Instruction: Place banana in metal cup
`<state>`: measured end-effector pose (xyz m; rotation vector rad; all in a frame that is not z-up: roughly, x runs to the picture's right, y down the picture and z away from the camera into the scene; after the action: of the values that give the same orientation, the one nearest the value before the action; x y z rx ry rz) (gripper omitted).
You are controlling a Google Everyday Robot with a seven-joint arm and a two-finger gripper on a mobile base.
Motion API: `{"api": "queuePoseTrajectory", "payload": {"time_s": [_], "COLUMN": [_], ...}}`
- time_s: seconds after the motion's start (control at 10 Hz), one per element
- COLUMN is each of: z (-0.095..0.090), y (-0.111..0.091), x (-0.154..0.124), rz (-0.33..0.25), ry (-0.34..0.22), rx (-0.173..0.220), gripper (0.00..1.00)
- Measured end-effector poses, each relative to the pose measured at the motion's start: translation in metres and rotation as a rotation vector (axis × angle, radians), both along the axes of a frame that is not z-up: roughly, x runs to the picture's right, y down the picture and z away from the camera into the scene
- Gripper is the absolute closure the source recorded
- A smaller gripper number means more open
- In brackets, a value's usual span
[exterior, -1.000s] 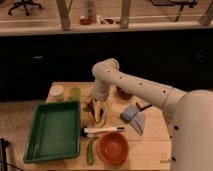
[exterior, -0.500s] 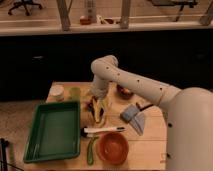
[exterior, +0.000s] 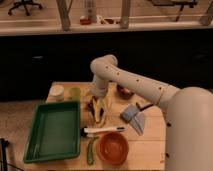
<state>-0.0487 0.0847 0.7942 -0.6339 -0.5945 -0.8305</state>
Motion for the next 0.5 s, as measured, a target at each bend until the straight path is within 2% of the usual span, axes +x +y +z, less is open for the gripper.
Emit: {"api": "queuePoseTrajectory", "payload": {"time_s": [0.5], "z": [0.0005], "y": [0.001], "x": [0.0003], "rz": [-0.001], "ry": [0.0], "rx": [-0.002], "gripper": [0.2]}}
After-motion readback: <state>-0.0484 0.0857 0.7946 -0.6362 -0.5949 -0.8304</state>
